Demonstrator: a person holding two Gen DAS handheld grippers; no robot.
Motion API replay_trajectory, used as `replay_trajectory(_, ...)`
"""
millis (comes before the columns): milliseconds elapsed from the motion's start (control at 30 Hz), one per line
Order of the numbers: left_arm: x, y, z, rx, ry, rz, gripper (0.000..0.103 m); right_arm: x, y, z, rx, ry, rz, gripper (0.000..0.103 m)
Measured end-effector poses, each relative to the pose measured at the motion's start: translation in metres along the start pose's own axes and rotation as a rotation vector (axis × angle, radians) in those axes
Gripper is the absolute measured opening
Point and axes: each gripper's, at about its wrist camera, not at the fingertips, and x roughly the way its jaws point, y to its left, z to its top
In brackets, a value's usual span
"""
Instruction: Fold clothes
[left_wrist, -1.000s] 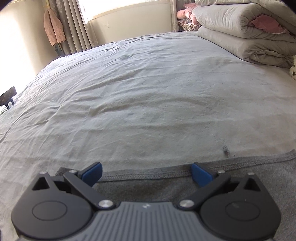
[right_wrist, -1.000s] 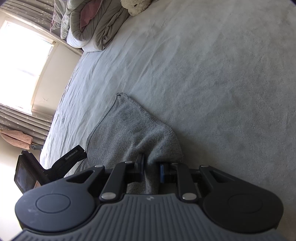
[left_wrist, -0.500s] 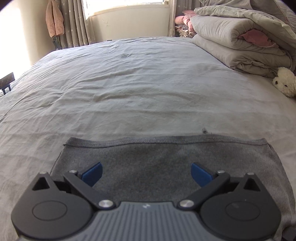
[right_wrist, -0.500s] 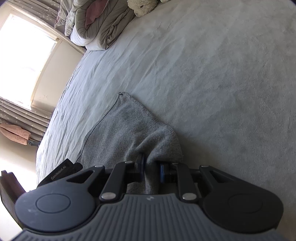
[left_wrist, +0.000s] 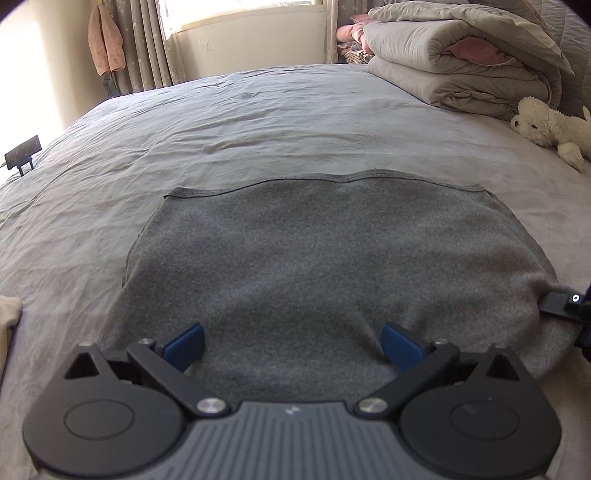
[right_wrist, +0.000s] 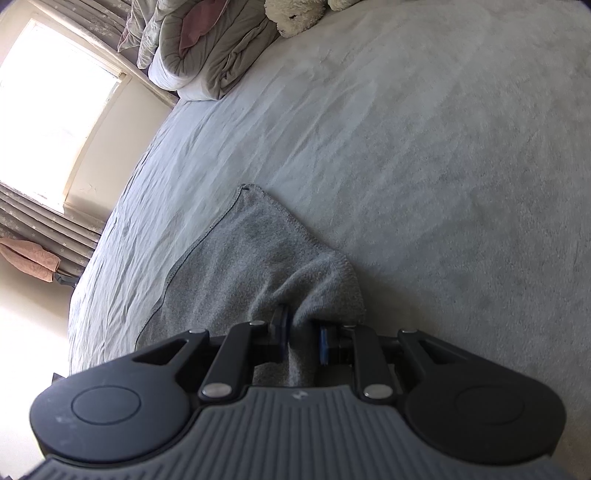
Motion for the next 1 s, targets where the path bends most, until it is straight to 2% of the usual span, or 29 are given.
replay_trajectory(567, -0.028, -0.002, -0.037, 0.076, -0.055, -0.007, 0.102, 0.000, -0.001, -0.003, -0.032, -0.023, 0.008, 0.022)
replay_trajectory(733, -0.033, -0.003, -0.038, 0.157, -0.039, -0.033, 0.102, 0.000, 0.001, -0.008, -0.058, -0.052, 0.001, 0.022)
replay_trajectory(833, -0.044, 0.010, -0.021, 0.216, -0.036, -0.101, 0.102, -0.002, -0.001, -0.010, -0.056, -0.071, 0.004, 0.022)
replay_trajectory(900, -0.054, 0.037, -0.010, 0.170, -0.077, -0.120, 0.102, -0.004, -0.006, -0.009, -0.025, -0.082, 0.016, 0.022)
replay_trajectory(1000, -0.053, 0.079, -0.004, 0.067, -0.083, -0.133, 0.102, -0.008, -0.015, -0.008, 0.021, -0.100, 0.035, 0.022)
